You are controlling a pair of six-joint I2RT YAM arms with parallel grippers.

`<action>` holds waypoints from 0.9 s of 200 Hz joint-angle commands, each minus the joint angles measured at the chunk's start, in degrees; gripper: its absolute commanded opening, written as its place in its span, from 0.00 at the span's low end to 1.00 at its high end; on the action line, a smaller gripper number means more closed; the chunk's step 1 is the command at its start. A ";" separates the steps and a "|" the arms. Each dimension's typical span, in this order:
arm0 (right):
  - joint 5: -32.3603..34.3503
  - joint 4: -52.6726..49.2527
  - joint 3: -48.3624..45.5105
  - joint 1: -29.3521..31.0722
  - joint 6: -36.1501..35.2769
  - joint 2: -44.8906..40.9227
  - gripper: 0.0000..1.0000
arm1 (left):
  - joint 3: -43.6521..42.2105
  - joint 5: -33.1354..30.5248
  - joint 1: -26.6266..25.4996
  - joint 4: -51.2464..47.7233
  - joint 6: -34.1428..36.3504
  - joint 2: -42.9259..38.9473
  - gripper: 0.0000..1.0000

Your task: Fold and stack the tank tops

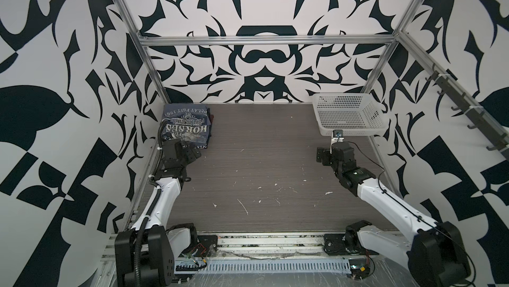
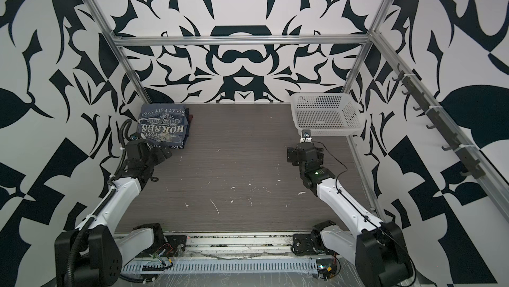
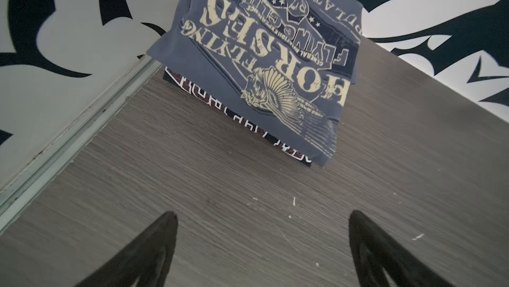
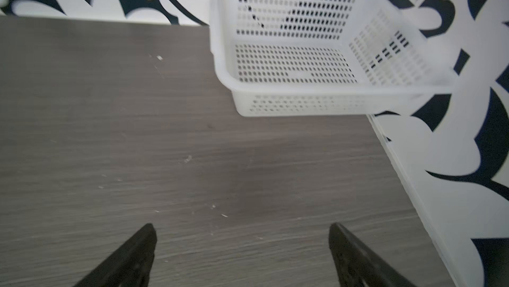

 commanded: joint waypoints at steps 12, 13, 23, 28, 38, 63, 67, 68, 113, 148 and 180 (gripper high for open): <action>3.50 20.25 -5.21 -0.25 -6.85 5.07 1.00 | -4.78 1.91 -0.16 21.59 6.00 5.45 0.99; 3.50 20.91 -5.46 -0.25 -7.01 5.23 1.00 | -4.97 2.03 -0.16 22.14 6.10 5.70 0.99; 2.86 27.29 -7.76 -0.37 -7.97 6.48 1.00 | -6.39 3.31 -0.16 26.90 7.36 8.21 0.99; 2.17 30.59 -8.92 -0.61 -8.50 7.16 1.00 | -7.20 4.05 -0.24 29.58 8.30 8.95 0.99; 0.62 36.80 -10.90 -0.76 -10.22 8.99 1.00 | -8.75 5.23 -0.29 34.44 10.20 12.89 0.99; 0.95 44.70 -12.99 -1.13 -13.79 12.65 1.00 | -10.87 7.15 -0.34 40.88 11.94 14.66 0.99; 0.45 45.71 -13.42 -1.27 -13.93 13.09 1.00 | -11.06 7.20 -0.33 41.58 12.15 14.84 0.99; 0.30 45.95 -13.52 -1.29 -13.98 13.14 1.00 | -11.14 7.18 -0.33 41.84 12.25 14.92 0.99; -2.06 60.00 -16.29 -2.84 -14.87 23.14 1.00 | -13.73 8.29 -0.33 58.14 14.36 25.87 0.99; -4.24 56.72 -13.26 -7.47 -10.13 26.82 1.00 | -10.27 7.07 -0.27 50.98 13.99 25.76 0.99; -2.86 53.51 -12.48 -9.74 -7.19 26.21 1.00 | -10.62 7.05 -0.25 51.63 14.02 25.61 0.99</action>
